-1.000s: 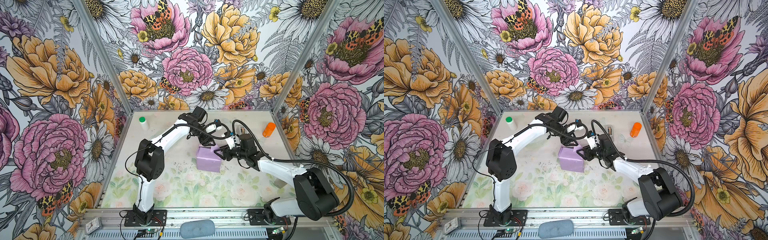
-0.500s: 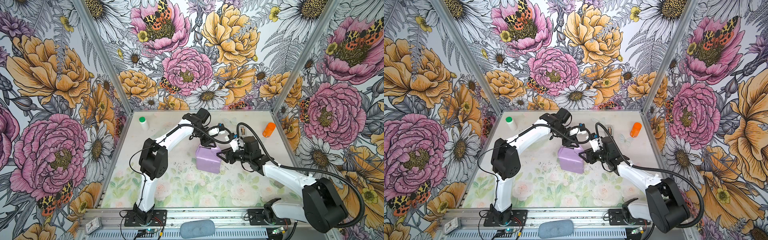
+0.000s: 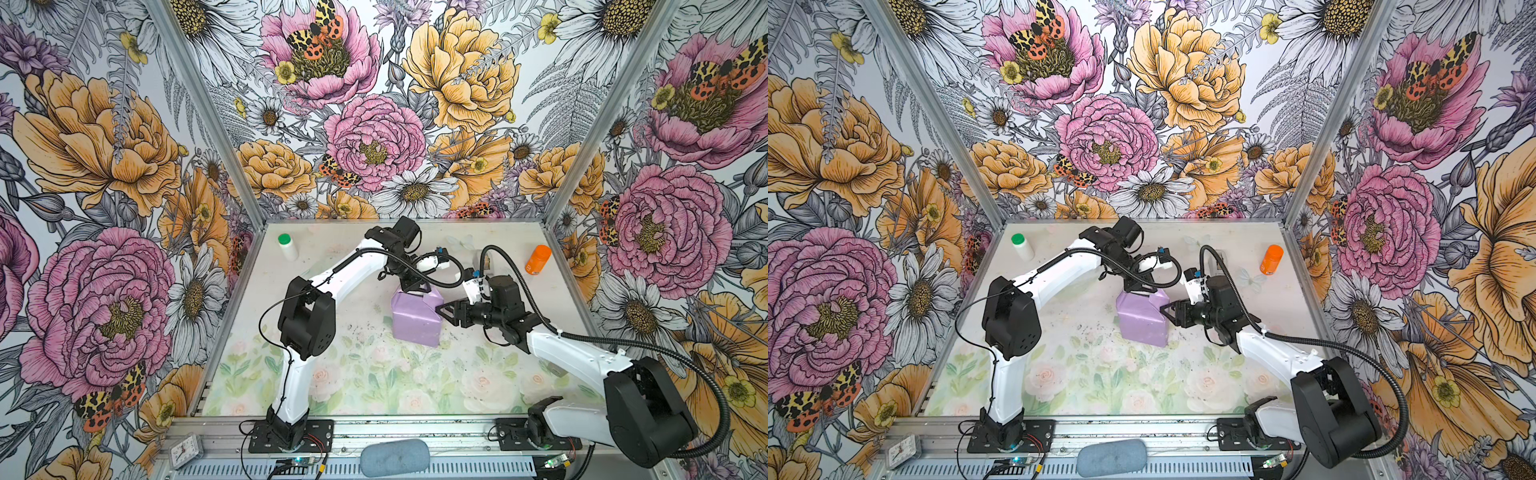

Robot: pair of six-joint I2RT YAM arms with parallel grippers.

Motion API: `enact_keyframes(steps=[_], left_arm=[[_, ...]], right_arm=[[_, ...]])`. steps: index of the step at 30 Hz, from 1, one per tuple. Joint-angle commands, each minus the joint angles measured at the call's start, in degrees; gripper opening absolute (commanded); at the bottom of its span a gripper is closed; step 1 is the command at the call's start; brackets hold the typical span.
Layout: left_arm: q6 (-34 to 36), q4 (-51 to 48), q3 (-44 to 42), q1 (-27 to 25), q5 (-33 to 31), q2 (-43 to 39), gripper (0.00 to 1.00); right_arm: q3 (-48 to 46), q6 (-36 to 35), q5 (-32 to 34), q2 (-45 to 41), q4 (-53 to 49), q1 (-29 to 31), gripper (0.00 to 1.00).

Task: Wrap the gift box in paper

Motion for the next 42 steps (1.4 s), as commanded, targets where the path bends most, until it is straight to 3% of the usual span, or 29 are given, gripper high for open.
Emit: enact_keyframes(steps=[1, 5, 9, 21, 24, 34, 42], left_arm=[[0.2, -0.4, 0.5, 0.0, -0.8, -0.7, 0.20], [0.7, -0.4, 1.3, -0.8, -1.1, -0.7, 0.45], [1.1, -0.4, 2.8, -2.0, -2.7, 0.6, 0.55], [4.4, -0.4, 3.6, -2.1, -4.5, 2.6, 0.53], [5.1, -1.7, 4.2, -2.2, -5.0, 3.1, 0.45], [5.0, -2.8, 4.6, -2.8, -7.4, 3.1, 0.35], [4.7, -2.8, 4.7, -3.1, -7.7, 2.4, 0.32]], right_arm=[[1.6, -1.9, 1.0, 1.7, -2.5, 0.8, 0.53], [1.0, -4.4, 3.3, 3.6, -5.4, 0.8, 0.53], [1.0, -5.0, 3.2, 5.5, -5.3, 0.8, 0.53], [1.3, -5.7, 3.0, 4.5, -5.2, 0.5, 0.53], [1.5, -5.3, 2.7, 3.5, -5.2, 0.4, 0.53], [1.7, 2.0, 3.7, -5.7, -5.3, -0.4, 0.55], [2.4, 3.7, 4.4, -0.6, -3.0, 0.6, 0.54]])
